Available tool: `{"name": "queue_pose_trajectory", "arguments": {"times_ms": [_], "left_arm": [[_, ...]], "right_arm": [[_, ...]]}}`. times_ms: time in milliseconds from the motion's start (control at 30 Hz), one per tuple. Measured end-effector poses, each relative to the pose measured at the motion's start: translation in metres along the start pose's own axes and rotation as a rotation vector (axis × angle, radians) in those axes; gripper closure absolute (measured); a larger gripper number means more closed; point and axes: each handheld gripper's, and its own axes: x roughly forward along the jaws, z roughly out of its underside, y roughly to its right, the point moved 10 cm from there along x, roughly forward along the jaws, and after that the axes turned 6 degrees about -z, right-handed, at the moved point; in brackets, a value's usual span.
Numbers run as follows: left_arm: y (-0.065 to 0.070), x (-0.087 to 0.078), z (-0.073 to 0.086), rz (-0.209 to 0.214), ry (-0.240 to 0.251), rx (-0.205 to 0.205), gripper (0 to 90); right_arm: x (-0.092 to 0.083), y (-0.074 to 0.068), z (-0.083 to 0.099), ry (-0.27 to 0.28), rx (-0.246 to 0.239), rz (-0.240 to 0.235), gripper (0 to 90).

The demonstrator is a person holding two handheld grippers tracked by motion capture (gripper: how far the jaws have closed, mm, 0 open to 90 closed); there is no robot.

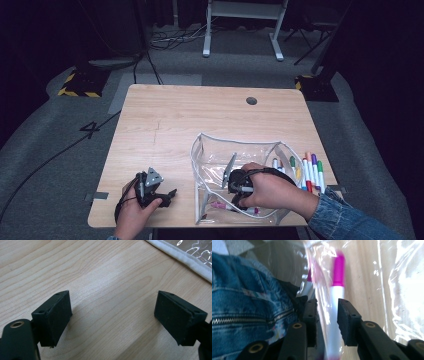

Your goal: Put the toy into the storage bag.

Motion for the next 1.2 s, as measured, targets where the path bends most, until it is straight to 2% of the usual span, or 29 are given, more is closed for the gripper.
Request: {"name": "queue_pose_trajectory", "arguments": {"times_ms": [33, 100, 267, 467, 567, 700, 967, 1200], "left_arm": [[0.0, 0.0, 0.0, 0.0, 0.0, 0.0, 14.8], [0.0, 0.0, 0.0, 0.0, 0.0, 0.0, 14.8], [0.0, 0.0, 0.0, 0.0, 0.0, 0.0, 14.8], [0.0, 0.0, 0.0, 0.0, 0.0, 0.0, 14.8], [0.0, 0.0, 0.0, 0.0, 0.0, 0.0, 14.8], [0.0, 0.0, 0.0, 0.0, 0.0, 0.0, 14.8], [0.0, 0.0, 0.0, 0.0, 0.0, 0.0, 14.8], [0.0, 0.0, 0.0, 0.0, 0.0, 0.0, 14.8]], "right_arm": [[-0.001, 0.001, -0.001, 0.014, -0.005, 0.009, 67.1], [-0.004, 0.002, -0.003, 0.033, 0.016, 0.019, 64.9], [-0.017, 0.004, -0.011, 0.123, 0.033, 0.05, 61.9], [-0.041, 0.009, -0.015, 0.223, 0.049, 0.115, 60.5], [-0.056, 0.013, -0.016, 0.287, 0.04, 0.146, 59.9], [-0.075, 0.016, -0.013, 0.354, 0.055, 0.184, 59.4], [-0.115, 0.027, 0.008, 0.481, 0.113, 0.251, 58.9], [-0.143, 0.037, 0.04, 0.548, 0.186, 0.299, 58.6]]}}
